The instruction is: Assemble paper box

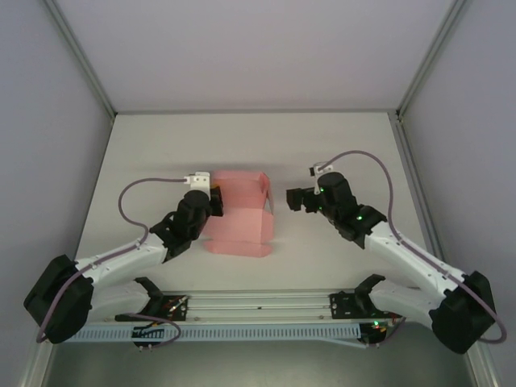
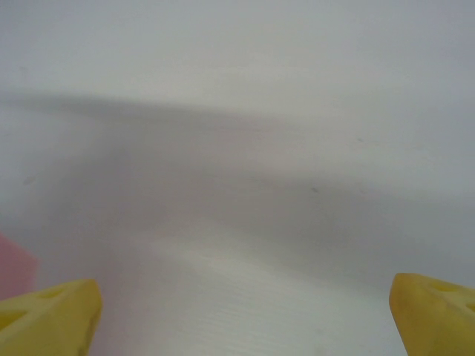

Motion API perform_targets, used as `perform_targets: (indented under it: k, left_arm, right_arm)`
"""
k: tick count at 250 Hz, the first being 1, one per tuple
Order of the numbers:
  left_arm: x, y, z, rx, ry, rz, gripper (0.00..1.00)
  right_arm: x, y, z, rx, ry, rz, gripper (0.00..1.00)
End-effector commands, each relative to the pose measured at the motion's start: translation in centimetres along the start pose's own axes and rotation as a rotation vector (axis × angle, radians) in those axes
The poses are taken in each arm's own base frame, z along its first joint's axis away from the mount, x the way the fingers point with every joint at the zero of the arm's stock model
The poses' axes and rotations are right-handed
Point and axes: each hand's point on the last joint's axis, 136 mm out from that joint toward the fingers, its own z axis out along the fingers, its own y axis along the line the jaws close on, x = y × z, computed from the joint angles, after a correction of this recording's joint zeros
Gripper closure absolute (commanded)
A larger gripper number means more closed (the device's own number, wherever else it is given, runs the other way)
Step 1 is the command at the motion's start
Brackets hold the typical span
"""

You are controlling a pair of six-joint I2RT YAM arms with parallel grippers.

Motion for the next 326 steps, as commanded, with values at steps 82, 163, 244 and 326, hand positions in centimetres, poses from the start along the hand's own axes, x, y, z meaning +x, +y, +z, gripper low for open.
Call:
perform_targets:
  k: [82,163,244,326]
  left_arm:
    - [-0.9,-0.2,-0.4,0.015,-0.024,-0.029,1.00]
    - [-0.8,-0.7,-0.2,0.043,-0.014,-0.034,1.00]
    - [-0.6,-0.8,0.0,0.041,-0.009,-0.038,1.00]
    - [-0.7,-0.7,-0.3,0.043,-0.011,-0.044,1.00]
  right_arm:
    - [-1.3,8.0,-2.0,-0.508,0.014,-0.152,0.05]
    - [-2.5,11.0,0.4,-0.622,0.074,-0.187,0.14]
    - [-2.1,13.4,1.8,-0.572,0.097,-0.275,0.17]
    - [-3.8,12.6,3.5,-0.367,0.043,-0.290,0.34]
